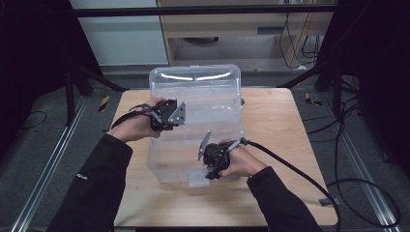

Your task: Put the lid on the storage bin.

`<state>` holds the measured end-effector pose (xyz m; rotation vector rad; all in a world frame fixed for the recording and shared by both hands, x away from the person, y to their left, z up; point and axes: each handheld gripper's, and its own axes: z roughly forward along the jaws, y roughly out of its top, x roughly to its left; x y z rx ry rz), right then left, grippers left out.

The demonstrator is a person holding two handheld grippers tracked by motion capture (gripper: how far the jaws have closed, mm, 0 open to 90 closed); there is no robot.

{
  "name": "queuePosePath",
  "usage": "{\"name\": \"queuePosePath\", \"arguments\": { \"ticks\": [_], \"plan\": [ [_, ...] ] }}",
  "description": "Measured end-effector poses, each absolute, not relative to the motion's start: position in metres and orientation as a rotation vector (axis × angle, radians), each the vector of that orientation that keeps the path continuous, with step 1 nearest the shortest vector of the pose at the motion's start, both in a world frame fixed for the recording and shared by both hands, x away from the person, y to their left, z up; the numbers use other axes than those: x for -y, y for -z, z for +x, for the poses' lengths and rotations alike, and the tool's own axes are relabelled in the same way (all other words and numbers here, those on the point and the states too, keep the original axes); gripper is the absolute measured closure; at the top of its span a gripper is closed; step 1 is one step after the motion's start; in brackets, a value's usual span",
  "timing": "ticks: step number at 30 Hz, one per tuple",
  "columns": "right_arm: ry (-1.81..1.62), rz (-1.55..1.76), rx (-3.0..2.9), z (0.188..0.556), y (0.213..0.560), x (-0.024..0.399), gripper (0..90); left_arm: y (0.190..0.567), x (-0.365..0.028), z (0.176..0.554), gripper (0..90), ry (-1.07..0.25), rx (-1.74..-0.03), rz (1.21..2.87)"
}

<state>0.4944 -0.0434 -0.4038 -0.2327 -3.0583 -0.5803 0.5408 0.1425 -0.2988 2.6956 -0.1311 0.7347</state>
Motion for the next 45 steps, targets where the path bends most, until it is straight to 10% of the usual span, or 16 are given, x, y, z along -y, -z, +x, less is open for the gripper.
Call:
{"name": "queuePosePath", "arguments": {
  "ticks": [45],
  "plan": [
    [0.707, -0.296, 3.084, 0.485, 0.405, 0.050, 65.3, 0.309, -0.146, 0.505, 84.4, -0.658, 0.145, 2.704]
  ]
}}
